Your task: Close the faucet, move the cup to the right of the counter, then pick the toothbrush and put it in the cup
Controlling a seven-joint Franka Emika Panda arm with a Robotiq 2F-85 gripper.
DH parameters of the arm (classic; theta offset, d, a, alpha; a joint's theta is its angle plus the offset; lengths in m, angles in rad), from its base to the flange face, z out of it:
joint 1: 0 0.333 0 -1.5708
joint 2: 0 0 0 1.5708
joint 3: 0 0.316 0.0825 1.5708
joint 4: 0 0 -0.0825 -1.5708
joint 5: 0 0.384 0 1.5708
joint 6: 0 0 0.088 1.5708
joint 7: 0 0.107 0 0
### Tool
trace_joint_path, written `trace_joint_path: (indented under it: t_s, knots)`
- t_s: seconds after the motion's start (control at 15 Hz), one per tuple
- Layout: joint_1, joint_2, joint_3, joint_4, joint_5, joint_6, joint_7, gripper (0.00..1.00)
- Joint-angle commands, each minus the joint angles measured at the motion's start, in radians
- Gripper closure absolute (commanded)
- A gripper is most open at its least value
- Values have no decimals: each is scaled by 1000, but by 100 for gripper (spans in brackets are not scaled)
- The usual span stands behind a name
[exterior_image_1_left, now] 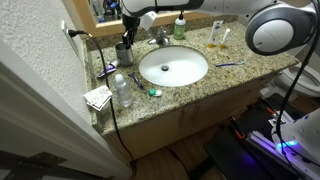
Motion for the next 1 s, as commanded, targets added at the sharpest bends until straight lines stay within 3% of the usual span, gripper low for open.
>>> trace_joint_path:
  t_s: [0.0, 0.2, 0.47, 0.67, 0.93]
  knots:
    - [24, -4, -10, 7, -17, -27, 10, 82]
    - [46, -17, -15, 4, -34, -58, 2, 100]
    - [37, -103, -3, -31, -45, -89, -11, 98]
    - [44, -200, -34, -67, -70, -109, 61, 98]
    - [50, -334, -63, -139, -94, -286, 189, 98]
